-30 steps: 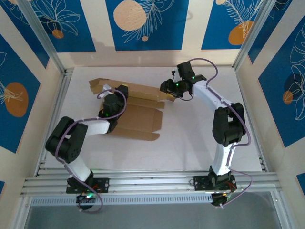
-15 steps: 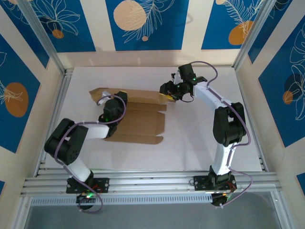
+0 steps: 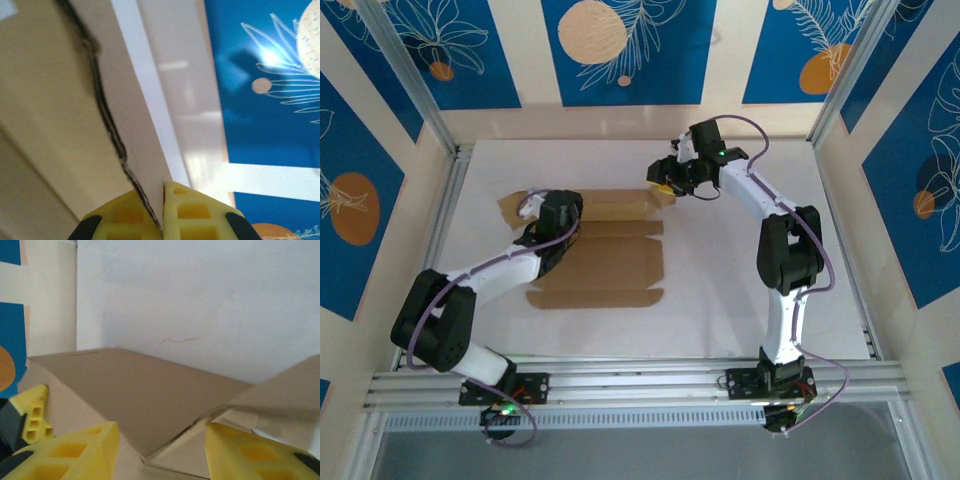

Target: Fold the paper box

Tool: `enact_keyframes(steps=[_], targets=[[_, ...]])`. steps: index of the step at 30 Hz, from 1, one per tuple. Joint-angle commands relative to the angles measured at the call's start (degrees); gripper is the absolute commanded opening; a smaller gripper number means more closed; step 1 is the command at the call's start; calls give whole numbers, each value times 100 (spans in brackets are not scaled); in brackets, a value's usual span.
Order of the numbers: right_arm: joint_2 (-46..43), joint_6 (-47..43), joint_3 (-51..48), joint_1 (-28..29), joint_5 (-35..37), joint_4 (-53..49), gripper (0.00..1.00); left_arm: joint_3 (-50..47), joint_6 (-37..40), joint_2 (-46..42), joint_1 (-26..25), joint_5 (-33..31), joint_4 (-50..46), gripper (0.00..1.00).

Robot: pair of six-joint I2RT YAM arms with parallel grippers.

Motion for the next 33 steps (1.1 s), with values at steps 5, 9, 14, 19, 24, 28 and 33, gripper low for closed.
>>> enact_keyframes(steps=[5,9,14,19,24,28,33], targets=[[-443,135,-162,-114,-214,352,50,-422,245,-72,-313,-392,27,0],[-924,-13,-508,-135,325,248,50,-467,136,-132,-318,-576,-76,0],[-1832,11,-1595,-137,1277,602,46,-267,48,-225,-326,-701,-515,0],[-2705,212,-2683,-121,1905,1037,39,-34,-220,-305,-318,-854,-1005,0],[-3018,696,-3369,59,1882,1302,30,211,-386,-289,-320,-792,-1360,0],[-2720,976,-3471,154,1733,1440,23,218,-357,-281,-323,-745,-1344,0],[-1906,681,-2631,301,1811,1115,20,59,-353,-318,-318,-728,-1209,0]])
